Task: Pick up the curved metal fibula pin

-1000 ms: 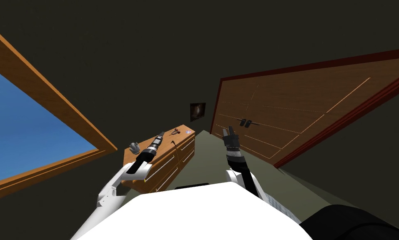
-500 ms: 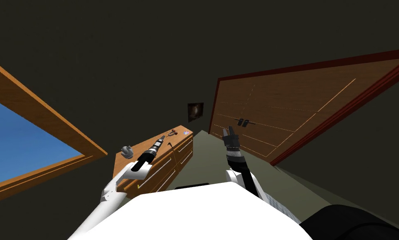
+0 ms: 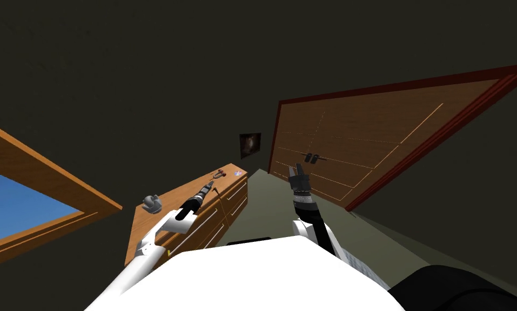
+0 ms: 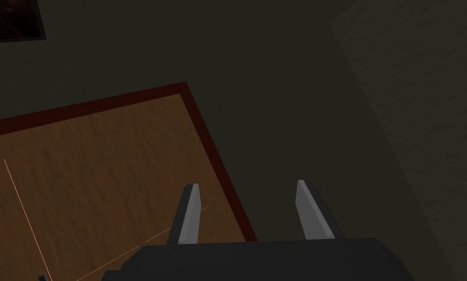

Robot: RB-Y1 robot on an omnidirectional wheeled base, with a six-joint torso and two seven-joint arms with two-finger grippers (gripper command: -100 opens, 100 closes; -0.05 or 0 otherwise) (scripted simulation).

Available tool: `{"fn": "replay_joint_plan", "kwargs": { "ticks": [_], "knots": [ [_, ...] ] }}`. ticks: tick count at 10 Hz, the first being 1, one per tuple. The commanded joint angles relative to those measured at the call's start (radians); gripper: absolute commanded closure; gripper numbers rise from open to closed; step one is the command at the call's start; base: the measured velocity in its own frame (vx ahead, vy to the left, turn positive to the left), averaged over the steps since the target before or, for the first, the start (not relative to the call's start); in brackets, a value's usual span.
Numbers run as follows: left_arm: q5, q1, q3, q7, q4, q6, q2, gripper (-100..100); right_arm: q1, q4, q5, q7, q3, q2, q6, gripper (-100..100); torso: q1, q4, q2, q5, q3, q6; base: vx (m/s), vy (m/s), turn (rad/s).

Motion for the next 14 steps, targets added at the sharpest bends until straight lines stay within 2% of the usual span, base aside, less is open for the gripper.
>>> {"fn": "replay_joint_plan", "kwargs": {
  "ticks": [1,5,6,10,11,12,13,14],
  "knots": [
    [-0.024,-0.017,-0.018,-0.018,0.050,0.029,0.009,-100,0.000,0.000,0.000,0.000,0.000,0.000,0.000,0,0.000,0.000,0.000,0.000,0.000,0.000,0.063,-0.025,-0.106],
    [-0.075,-0.040,-0.064,-0.055,0.165,0.088,0.034,-100,0.000,0.000,0.000,0.000,0.000,0.000,0.000,0,0.000,0.000,-0.001,0.000,0.000,0.000,0.059,-0.016,-0.097],
    [-0.075,-0.040,-0.064,-0.055,0.165,0.088,0.034,-100,0.000,0.000,0.000,0.000,0.000,0.000,0.000,0,0.000,0.000,-0.001,0.000,0.000,0.000,0.038,-0.015,-0.024],
    [-0.111,-0.040,-0.106,-0.082,0.248,0.128,0.037,-100,0.000,0.000,0.000,0.000,0.000,0.000,0.000,0,0.000,0.000,0.001,0.000,0.000,0.000,0.040,-0.014,-0.070],
    [-0.106,-0.048,-0.098,-0.077,0.242,0.117,0.037,-100,0.000,0.000,0.000,0.000,0.000,0.000,0.000,0,0.000,0.000,0.000,0.000,0.000,0.000,0.021,-0.005,-0.015],
    [-0.106,-0.048,-0.099,-0.078,0.245,0.120,0.037,0,0.000,0.000,0.000,0.000,0.000,0.000,0.000,0,0.001,0.000,0.002,0.000,0.001,-0.001,0.000,0.000,0.000],
    [-0.116,-0.055,-0.091,-0.079,0.277,0.094,0.027,-100,0.000,0.000,0.000,0.000,0.000,0.000,0.000,0,0.001,0.001,0.003,0.000,0.001,-0.001,0.050,0.005,-0.004],
    [-0.120,-0.058,-0.087,-0.079,0.290,0.083,0.023,-100,0.000,0.000,0.000,0.000,0.000,0.000,0.000,0,0.001,0.000,0.001,0.000,0.001,-0.001,0.077,0.006,-0.004]
  ]
}}
